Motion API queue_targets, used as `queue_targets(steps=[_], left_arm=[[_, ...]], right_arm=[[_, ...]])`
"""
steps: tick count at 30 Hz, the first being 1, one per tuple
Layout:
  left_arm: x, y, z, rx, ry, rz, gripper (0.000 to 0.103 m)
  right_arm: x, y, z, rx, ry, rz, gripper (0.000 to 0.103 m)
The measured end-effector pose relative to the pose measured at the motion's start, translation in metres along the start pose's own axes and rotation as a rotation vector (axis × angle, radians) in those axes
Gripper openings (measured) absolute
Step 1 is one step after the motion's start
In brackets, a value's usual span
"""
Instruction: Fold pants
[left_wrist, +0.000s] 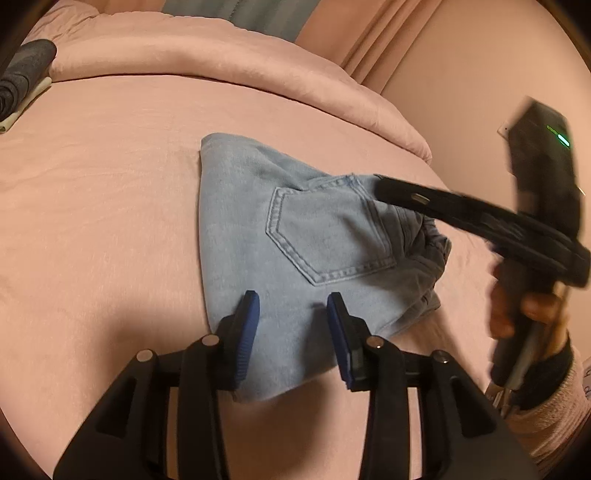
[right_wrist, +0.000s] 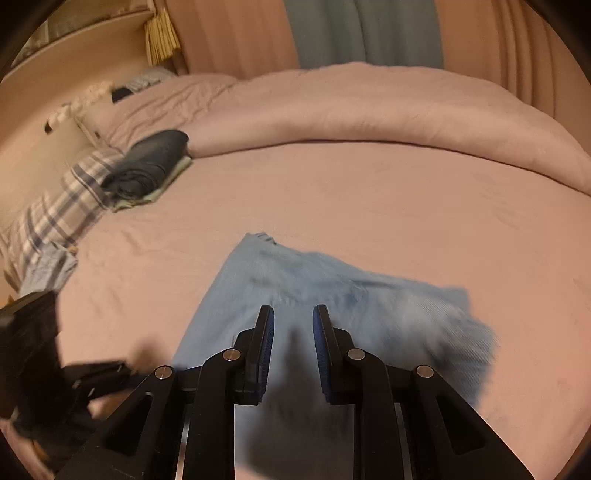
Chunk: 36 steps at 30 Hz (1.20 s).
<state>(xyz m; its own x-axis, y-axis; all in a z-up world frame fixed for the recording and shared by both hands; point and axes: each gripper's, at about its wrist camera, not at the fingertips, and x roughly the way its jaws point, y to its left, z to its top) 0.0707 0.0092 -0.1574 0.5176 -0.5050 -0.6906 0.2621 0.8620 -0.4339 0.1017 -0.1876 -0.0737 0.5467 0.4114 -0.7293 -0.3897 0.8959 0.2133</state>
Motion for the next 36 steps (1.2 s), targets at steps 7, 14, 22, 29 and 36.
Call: queue_targets(steps=[7,14,22,29,36], left_arm=[[0.011,-0.006,0.005,-0.002,0.022,0.028,0.044],[0.018,-0.015,0.009,0.014,0.043,0.065,0.054],[0.024,-0.024,0.009,0.017,0.047,0.092,0.065],[0.019,-0.025,0.008,0.0,0.042,0.084,0.068],[-0.001,-0.015,0.004,-0.064,0.019,0.038,0.081]], right_arm=[[0.01,-0.012,-0.055,-0.004,0.134,-0.114,0.022],[0.015,-0.014,-0.054,0.084,0.057,-0.141,0.022],[0.011,-0.006,-0.054,0.079,0.063,-0.157,0.027],[0.004,0.002,-0.062,0.074,0.054,-0.147,0.042],[-0.017,0.008,-0.064,0.093,0.011,-0.137,0.048]])
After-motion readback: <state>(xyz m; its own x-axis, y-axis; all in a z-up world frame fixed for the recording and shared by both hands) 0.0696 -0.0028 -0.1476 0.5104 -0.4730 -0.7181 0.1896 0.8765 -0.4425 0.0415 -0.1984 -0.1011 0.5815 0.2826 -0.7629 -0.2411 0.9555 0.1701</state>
